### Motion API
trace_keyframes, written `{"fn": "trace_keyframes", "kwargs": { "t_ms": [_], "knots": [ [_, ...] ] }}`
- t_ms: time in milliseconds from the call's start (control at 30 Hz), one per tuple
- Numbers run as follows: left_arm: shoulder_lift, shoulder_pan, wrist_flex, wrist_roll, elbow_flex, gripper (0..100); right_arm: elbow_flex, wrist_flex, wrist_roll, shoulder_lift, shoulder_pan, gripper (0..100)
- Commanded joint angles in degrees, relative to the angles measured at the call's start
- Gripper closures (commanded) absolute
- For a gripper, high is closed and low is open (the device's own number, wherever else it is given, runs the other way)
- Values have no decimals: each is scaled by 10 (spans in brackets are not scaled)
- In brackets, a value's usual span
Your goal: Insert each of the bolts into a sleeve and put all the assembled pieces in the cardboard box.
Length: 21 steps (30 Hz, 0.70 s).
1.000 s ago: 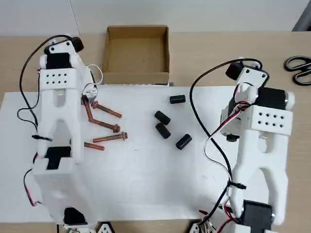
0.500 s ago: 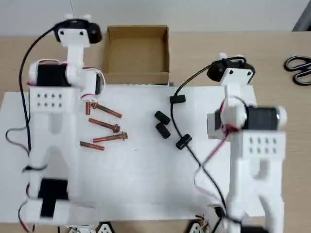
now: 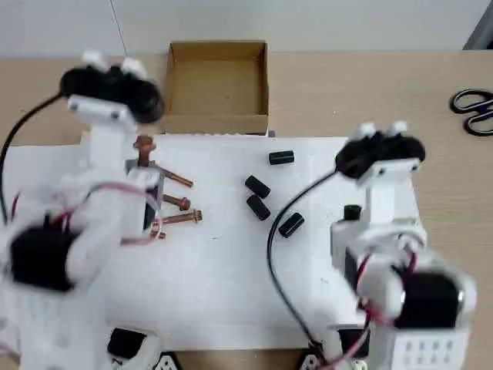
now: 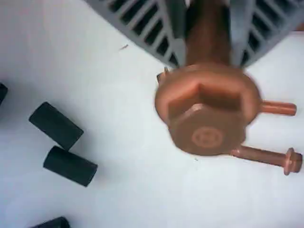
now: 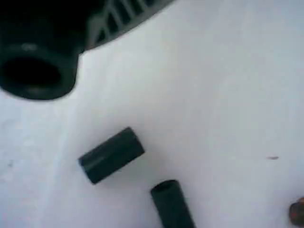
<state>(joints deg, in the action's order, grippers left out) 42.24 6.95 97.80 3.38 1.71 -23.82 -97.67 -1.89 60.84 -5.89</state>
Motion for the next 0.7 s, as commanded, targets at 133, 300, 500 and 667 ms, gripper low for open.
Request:
{"fn": "trace_keyframes", "kwargs": {
  "t_ms": [133,300,500,667],
  "knots": [
    [252,-1,-153,1,284,994,-168,105,-4,163,-34,997],
    [435,-2,-283,42,487,994,-273,164,-4,244,-34,997],
    [615,2,-366,46,655,994,-376,221,-4,328,-41,997],
    [610,0,-397,120,678,994,-466,250,-2,421,-116,997]
  ]
}}
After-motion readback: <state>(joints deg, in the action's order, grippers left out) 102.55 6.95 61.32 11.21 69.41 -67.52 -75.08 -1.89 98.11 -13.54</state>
